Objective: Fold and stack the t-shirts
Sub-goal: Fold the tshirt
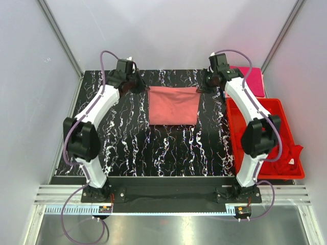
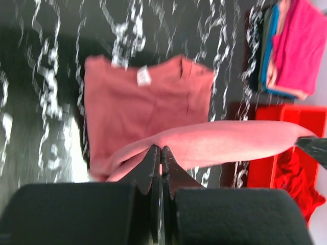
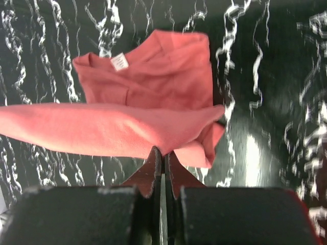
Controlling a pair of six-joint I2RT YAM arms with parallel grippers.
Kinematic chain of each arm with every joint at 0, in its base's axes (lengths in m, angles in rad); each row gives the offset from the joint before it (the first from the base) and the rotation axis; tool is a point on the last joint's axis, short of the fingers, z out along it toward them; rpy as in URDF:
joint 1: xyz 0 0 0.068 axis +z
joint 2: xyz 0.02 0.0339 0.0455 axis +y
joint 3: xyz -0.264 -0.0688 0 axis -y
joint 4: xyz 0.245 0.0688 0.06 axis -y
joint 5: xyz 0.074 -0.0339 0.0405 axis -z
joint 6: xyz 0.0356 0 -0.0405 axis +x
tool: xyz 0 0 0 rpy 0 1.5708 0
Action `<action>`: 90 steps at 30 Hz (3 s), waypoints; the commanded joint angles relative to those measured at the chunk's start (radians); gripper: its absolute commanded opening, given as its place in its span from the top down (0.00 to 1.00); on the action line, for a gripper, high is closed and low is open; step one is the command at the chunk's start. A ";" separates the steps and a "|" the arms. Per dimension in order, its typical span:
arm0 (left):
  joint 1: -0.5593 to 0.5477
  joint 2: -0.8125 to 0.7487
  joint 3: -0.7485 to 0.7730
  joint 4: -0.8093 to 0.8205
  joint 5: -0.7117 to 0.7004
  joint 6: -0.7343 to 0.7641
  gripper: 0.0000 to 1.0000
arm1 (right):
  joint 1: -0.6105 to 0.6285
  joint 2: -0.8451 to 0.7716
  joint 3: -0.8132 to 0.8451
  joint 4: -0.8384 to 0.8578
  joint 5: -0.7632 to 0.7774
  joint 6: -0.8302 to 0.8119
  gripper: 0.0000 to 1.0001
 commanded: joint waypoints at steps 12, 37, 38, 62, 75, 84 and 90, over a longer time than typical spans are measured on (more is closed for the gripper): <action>0.096 0.506 0.374 0.276 0.222 -0.049 0.98 | -0.096 0.433 0.386 0.060 -0.204 -0.054 0.93; 0.040 0.313 -0.078 0.451 0.264 0.065 0.41 | -0.167 0.442 0.169 0.079 -0.342 -0.197 0.39; 0.035 0.314 -0.095 0.448 0.255 0.061 0.42 | -0.167 0.441 0.155 0.088 -0.361 -0.194 0.38; 0.000 0.006 -0.435 0.198 -0.037 0.021 0.35 | -0.127 0.116 -0.563 0.611 -0.571 0.103 0.77; 0.084 0.228 -0.086 0.273 0.299 0.078 0.33 | -0.118 0.201 -0.228 0.507 -0.623 0.049 0.73; 0.130 0.370 0.016 0.251 0.239 0.081 0.33 | -0.112 0.520 0.036 0.685 -0.780 0.145 0.73; 0.150 0.381 0.013 0.236 0.164 0.087 0.33 | -0.113 0.675 0.225 0.677 -0.774 0.179 0.73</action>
